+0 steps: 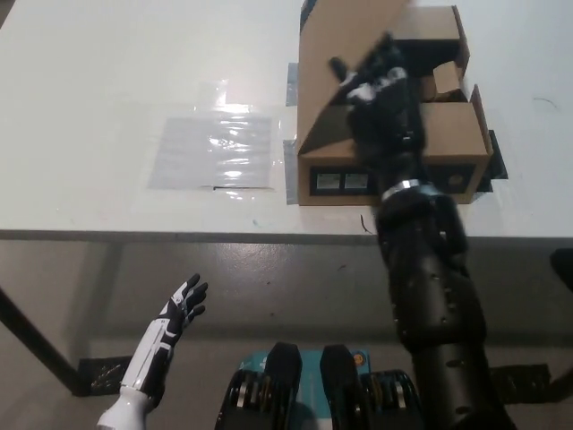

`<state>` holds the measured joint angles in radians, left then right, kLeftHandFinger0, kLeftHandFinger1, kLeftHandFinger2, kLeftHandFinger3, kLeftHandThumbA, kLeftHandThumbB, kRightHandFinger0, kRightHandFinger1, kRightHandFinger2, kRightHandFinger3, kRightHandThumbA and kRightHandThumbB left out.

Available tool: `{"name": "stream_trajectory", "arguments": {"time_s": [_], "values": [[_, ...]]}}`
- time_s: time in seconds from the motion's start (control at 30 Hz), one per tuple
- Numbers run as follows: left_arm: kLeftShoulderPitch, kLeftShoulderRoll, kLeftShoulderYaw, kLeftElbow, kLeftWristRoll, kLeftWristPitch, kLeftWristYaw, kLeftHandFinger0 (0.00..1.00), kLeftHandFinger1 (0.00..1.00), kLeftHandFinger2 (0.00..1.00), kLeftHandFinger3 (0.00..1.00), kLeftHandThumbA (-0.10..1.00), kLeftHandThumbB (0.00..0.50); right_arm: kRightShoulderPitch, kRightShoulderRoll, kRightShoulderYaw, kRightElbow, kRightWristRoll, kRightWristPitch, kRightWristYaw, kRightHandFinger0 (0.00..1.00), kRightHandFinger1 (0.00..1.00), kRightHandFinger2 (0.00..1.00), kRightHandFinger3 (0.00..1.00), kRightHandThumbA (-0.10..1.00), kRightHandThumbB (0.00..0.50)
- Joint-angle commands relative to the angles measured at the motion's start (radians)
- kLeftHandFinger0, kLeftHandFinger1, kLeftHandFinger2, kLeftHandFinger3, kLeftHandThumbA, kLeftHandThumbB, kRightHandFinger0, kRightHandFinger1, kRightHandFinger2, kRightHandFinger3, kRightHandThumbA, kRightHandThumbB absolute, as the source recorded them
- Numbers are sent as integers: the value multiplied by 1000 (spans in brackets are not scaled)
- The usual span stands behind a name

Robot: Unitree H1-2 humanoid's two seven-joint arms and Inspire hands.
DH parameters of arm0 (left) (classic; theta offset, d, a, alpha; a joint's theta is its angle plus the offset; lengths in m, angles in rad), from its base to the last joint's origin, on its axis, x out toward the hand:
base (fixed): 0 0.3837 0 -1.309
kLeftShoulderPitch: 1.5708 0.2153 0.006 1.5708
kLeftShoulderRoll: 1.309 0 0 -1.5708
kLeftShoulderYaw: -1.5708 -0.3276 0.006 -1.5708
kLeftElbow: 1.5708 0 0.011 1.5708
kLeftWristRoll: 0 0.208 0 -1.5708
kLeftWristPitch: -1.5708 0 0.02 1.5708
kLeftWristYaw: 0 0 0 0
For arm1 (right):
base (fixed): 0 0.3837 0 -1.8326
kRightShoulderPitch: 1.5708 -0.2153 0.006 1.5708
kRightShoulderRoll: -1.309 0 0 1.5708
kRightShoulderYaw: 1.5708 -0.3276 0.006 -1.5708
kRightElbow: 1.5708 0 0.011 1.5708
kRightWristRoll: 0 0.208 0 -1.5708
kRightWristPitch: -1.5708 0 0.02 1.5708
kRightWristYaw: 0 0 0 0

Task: A small storage box is placed at the center of the table and the robot uses its right hand to slide under its lid and push it upwards to open it

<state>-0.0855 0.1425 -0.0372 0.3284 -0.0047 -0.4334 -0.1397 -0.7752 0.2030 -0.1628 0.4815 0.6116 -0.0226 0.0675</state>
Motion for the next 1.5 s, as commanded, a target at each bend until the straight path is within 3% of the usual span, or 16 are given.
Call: {"name": "stream_trajectory", "arguments": {"time_s": [0.0,0.23,0.3,0.37,0.43,0.5,1.03,1.13,1.2,1.23,1.27,1.3,1.33,1.4,1.47], "values": [[-20,13,-2,-6,-15,-37,-24,1000,1000,1000,1000,1000,500,-78,31,83,20,-133,-32,6,1000,1000,1000,1000,1000,321],[-20,11,0,-6,-16,-37,-26,1000,1000,1000,1000,1000,500,-82,32,98,29,-150,-37,8,1000,1000,1000,1000,1000,321],[-27,13,-1,-10,-2,-37,-19,1000,1000,1000,1000,1000,500,-81,53,219,108,-275,-30,40,1000,1000,1000,1000,1000,314],[-25,12,-1,-13,-2,-37,-18,1000,1000,1000,1000,1000,500,-88,45,252,153,-301,-51,54,1000,1000,1000,1000,1000,319],[-24,12,-2,-14,5,-37,-14,1000,1000,1000,1000,1000,500,-98,36,276,196,-320,-70,59,1000,1000,1000,1000,1000,328],[-26,14,-4,-14,14,-37,-9,1000,1000,1000,1000,1000,500,-109,29,302,241,-345,-79,59,1000,1000,1000,1000,1000,378],[-44,22,-9,-14,37,-37,-7,1000,1000,1000,1000,1000,500,-155,-13,377,469,-497,-114,62,1000,1000,1000,1000,1000,354],[-39,22,-9,-20,40,-37,-6,1000,1000,1000,1000,1000,500,-139,-20,359,342,-490,-85,56,1000,1000,1000,1000,1000,335],[-43,22,-10,-18,39,-37,-9,1000,1000,1000,1000,1000,500,-135,-30,345,202,-486,-63,50,1000,1000,1000,1000,1000,354],[-44,22,-11,-16,36,-37,-14,1000,1000,1000,1000,1000,500,-139,-30,328,119,-465,-46,50,1000,1000,1000,1000,1000,390],[-44,22,-12,-15,41,-37,-11,1000,1000,1000,1000,1000,500,-146,-28,308,11,-438,1,43,1000,1000,1000,1000,1000,382],[-44,24,-14,-17,50,-37,-8,1000,1000,1000,1000,1000,500,-164,-33,287,-114,-411,31,38,1000,1000,1000,1000,1000,339],[-44,25,-16,-18,53,-37,-8,1000,1000,1000,1000,1000,500,-184,-45,275,-200,-393,50,41,1000,1000,1000,1000,1000,339],[-46,23,-12,-10,44,-37,-9,1000,1000,1000,1000,1000,500,-249,-73,245,-344,-348,94,45,1000,1000,1000,1000,1000,380],[-47,20,-11,-5,37,-37,-12,1000,1000,1000,1000,1000,500,-325,-100,192,-499,-305,142,4,1000,1000,1000,1000,1000,388]]}}
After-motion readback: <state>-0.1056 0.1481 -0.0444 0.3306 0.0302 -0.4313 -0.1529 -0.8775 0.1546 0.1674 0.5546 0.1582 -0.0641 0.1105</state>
